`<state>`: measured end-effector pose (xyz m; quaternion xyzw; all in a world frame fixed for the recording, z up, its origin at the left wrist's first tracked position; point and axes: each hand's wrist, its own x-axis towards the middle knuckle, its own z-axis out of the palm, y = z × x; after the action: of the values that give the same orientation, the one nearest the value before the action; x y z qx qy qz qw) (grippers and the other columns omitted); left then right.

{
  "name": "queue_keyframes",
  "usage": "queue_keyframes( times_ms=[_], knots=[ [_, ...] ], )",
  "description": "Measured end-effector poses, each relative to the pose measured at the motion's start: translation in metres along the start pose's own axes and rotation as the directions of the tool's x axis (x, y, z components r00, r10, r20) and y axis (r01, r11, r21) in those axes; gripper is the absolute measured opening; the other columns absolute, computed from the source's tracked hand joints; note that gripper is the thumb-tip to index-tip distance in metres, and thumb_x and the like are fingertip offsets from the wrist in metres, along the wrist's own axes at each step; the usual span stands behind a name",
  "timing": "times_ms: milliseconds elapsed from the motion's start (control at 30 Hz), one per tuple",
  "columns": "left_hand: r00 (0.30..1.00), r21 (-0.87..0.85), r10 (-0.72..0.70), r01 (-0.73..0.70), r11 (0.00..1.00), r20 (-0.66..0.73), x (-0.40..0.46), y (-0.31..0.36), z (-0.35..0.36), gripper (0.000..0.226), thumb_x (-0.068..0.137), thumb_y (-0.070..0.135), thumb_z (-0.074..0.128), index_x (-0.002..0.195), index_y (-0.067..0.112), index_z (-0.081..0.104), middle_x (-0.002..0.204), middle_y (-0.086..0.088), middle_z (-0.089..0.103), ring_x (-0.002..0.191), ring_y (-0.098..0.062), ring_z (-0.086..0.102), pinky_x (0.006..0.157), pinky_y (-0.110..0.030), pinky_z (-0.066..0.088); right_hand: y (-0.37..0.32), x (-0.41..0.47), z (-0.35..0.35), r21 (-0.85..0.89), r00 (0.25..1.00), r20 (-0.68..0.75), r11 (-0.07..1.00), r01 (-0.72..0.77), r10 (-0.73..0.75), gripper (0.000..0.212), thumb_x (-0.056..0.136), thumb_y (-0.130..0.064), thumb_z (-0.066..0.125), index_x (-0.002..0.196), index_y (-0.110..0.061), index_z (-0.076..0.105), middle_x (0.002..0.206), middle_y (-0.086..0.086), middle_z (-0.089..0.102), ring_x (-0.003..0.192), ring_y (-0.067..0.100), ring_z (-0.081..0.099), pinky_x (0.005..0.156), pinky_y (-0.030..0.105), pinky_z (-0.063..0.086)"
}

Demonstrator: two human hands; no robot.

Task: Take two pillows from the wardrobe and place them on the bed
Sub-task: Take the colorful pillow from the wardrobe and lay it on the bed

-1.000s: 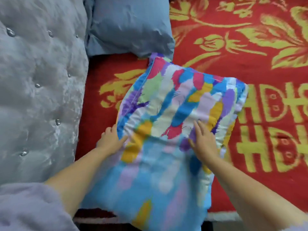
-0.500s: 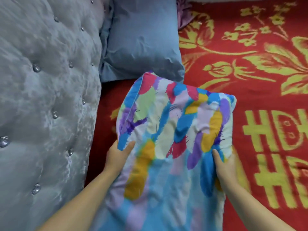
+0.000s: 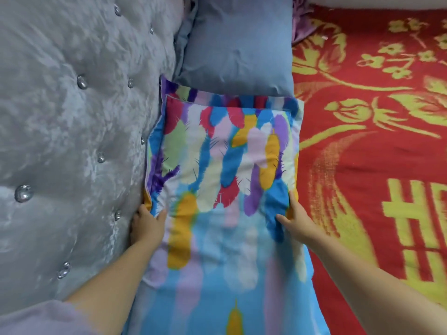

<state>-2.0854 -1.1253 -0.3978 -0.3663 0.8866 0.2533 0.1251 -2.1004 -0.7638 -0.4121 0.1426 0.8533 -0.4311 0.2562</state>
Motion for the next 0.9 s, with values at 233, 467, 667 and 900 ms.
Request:
queue_keyframes(
  times_ms=[233, 467, 667, 900],
  knots=[
    [0.981, 0.419, 0.176, -0.196, 0.886, 0.086, -0.022, 0.03, -0.021, 0.068, 0.091, 0.031, 0.05, 0.147, 0.02, 0.013, 0.148, -0.015, 0.021, 0.134, -0.034, 0.025, 0.105, -0.046, 0.032, -0.016, -0.016, -0.013, -0.466, 0.971, 0.054, 0.866, -0.181, 0.232, 0.079, 0.09, -0.031, 0.056, 0.152, -0.025, 0.007, 0.157, 0.018, 0.013, 0.139, 0.038, 0.029, 0.11, 0.042, 0.033],
    [0.803, 0.197, 0.594, -0.591, 0.782, 0.049, -0.057, 0.119, -0.077, 0.053, 0.088, 0.034, 0.059, 0.133, 0.011, 0.044, 0.132, -0.014, 0.044, 0.12, -0.032, 0.044, 0.095, -0.043, 0.041, -0.123, -0.044, -0.053, -0.574, 0.98, -0.104, 0.815, 0.08, -0.17, 0.049, 0.092, -0.028, 0.052, 0.139, -0.022, 0.039, 0.151, 0.001, 0.033, 0.132, 0.027, 0.04, 0.098, 0.044, 0.039],
    [0.696, 0.141, 0.711, -0.697, 0.702, -0.097, -0.106, 0.17, -0.116, 0.056, 0.089, 0.039, 0.056, 0.135, 0.01, 0.04, 0.133, -0.013, 0.044, 0.122, -0.031, 0.043, 0.096, -0.043, 0.042, -0.18, -0.083, -0.103, -0.673, 0.847, -0.146, 0.679, 0.293, -0.511, 0.062, 0.092, -0.04, 0.054, 0.146, -0.026, 0.027, 0.151, -0.001, 0.034, 0.135, 0.025, 0.038, 0.104, 0.043, 0.036],
    [0.709, 0.204, 0.681, -0.65, 0.732, -0.186, -0.187, 0.178, -0.144, 0.057, 0.089, 0.042, 0.054, 0.134, 0.011, 0.04, 0.132, -0.013, 0.046, 0.12, -0.032, 0.046, 0.093, -0.043, 0.043, -0.175, -0.131, -0.164, -0.698, 0.8, -0.095, 0.612, 0.372, -0.593, 0.066, 0.092, -0.043, 0.053, 0.149, -0.026, 0.022, 0.154, -0.002, 0.031, 0.138, 0.023, 0.033, 0.109, 0.042, 0.032]
  ],
)
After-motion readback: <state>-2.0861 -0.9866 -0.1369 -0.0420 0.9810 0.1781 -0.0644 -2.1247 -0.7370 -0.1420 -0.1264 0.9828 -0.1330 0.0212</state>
